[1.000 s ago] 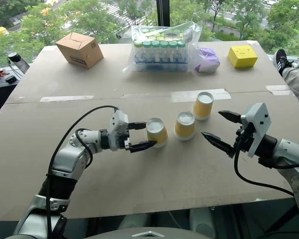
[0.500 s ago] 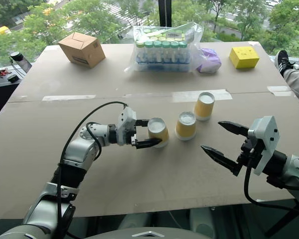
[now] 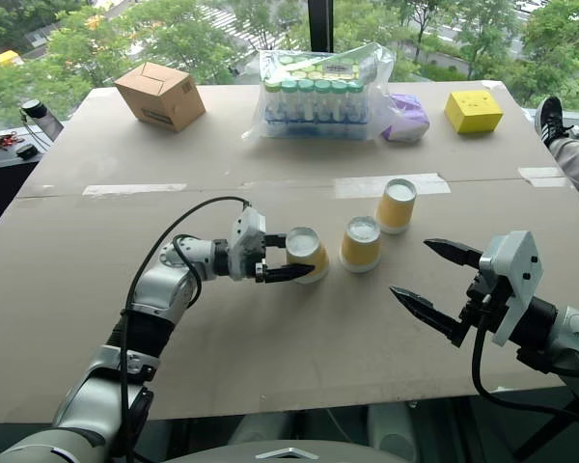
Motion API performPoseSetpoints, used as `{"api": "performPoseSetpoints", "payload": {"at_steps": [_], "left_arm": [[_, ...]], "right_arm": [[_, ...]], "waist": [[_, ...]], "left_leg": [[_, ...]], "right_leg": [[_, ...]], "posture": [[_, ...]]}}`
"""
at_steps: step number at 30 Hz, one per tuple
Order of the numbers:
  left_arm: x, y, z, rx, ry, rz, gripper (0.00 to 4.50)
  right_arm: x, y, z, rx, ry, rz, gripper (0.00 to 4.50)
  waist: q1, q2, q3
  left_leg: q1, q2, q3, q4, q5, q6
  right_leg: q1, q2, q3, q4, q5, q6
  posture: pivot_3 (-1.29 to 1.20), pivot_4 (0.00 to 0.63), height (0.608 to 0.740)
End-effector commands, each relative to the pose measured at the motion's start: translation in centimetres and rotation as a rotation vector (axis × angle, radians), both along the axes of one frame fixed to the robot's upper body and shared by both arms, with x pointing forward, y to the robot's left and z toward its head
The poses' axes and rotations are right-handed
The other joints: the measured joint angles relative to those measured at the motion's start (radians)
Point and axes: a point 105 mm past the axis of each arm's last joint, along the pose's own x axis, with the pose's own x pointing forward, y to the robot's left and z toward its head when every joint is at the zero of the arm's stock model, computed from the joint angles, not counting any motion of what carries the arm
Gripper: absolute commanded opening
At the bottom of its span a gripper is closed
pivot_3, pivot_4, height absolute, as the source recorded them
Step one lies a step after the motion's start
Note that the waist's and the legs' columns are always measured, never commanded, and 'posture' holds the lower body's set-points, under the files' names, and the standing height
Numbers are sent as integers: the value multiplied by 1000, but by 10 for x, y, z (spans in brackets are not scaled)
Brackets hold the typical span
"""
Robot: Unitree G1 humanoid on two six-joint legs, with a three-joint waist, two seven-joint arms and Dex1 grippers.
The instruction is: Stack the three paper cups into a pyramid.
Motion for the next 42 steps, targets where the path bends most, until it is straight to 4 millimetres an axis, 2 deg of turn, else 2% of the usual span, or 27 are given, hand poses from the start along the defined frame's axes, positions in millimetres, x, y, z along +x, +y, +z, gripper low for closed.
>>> {"api": "performPoseSetpoints", "payload": {"at_steps": [1,6,14,18,40,42], "left_arm": [[3,0,7,-6,-39,-14,3408],[5,-4,10,-11,-43,-24,3408],[14,-21,18,-21,-66,-44,3408],[12,-25,19,-22,-45,-76,3408],[17,-28,16,-10,6,-57,3408],[17,-29,17,-13,16,-60,4025]], "right_arm": [[-5,4,10,-10,-48,11,4500],[-5,5,10,-11,-49,9,4500],[-6,4,10,-16,-52,-4,4500],[-7,4,9,-22,-56,-15,4500],[-8,5,9,-26,-55,-21,4500],[-8,5,9,-26,-54,-21,4500]], "waist": [[0,0,0],[1,0,0],[1,0,0],[-2,0,0],[1,0,0],[0,0,0]], "left_leg": [[0,0,0,0,0,0],[0,0,0,0,0,0],[0,-1,0,0,0,0],[0,-1,0,0,0,0],[0,-1,0,1,0,0],[0,-1,0,1,0,0]], "right_leg": [[0,0,0,0,0,0],[0,0,0,0,0,0],[0,0,0,0,0,0],[0,0,0,0,0,0],[0,0,0,0,0,0],[0,0,0,0,0,0]], "posture": [[0,150,740],[0,150,740],[0,150,740],[0,150,740],[0,150,740],[0,150,740]]}}
